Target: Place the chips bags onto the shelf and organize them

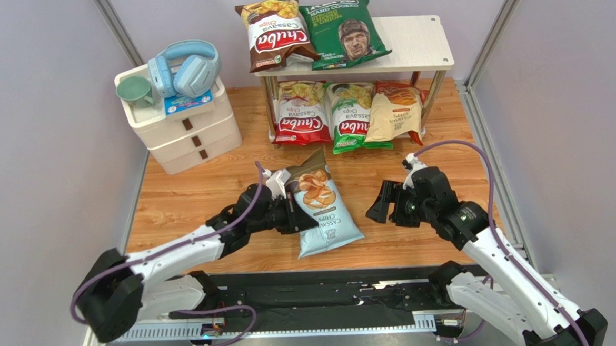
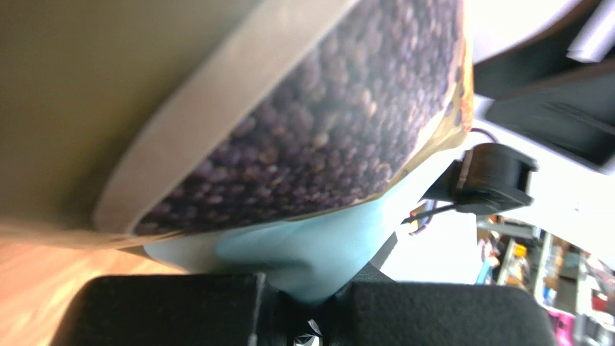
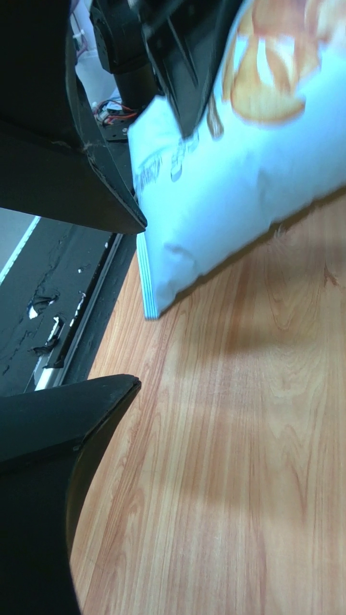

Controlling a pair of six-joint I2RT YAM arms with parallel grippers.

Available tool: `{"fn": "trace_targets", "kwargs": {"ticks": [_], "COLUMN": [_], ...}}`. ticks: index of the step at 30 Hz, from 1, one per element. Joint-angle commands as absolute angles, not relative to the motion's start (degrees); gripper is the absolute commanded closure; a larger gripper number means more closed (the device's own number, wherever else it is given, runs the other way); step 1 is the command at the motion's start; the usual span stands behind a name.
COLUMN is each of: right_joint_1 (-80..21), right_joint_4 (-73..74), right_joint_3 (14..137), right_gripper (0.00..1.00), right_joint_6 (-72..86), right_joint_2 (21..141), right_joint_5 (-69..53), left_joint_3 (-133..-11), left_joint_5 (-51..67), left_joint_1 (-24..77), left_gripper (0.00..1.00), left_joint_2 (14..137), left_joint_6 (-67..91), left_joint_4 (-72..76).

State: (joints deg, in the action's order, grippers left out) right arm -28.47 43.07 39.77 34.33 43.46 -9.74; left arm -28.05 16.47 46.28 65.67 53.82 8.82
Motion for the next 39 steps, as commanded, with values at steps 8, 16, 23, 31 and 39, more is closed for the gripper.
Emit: {"fn": "trace_targets", "kwargs": {"ticks": [8, 16, 23, 31, 39], "right_joint_1": [-32.0, -47.7, -52.9, -54.3, -54.4], "right_joint_4": [26.6, 8.5, -9.1, -19.7, -24.9], "right_joint_3": [36.1, 33.9, 32.4, 33.6, 37.6], "right_gripper": [0.15, 0.11, 0.05, 0.02, 0.02], "right_joint_6": [41.0, 44.1, 45.6, 45.3, 43.3], "right_joint_2": [39.0, 46.3, 53.3, 58.4, 64.5], "right_joint_5": [-14.9, -4.1, -0.1, -0.1, 1.7], "left_joint_3": [-30.6, -31.0, -36.9, -37.0, -34.7], "left_joint_5": [6.2, 2.1, -3.2, -1.0, 1.8], "left_joint_1": [36.3, 36.2, 36.3, 36.1, 36.2], "left_gripper": [1.0, 1.0, 1.0, 1.0, 1.0], "left_joint_2": [43.8, 41.5, 37.6, 35.8, 33.8], "left_joint_6": [57.8, 66.7, 70.5, 73.6, 76.9], "left_joint_4": [-8.8, -6.2, -14.4, -13.9, -11.8]}}
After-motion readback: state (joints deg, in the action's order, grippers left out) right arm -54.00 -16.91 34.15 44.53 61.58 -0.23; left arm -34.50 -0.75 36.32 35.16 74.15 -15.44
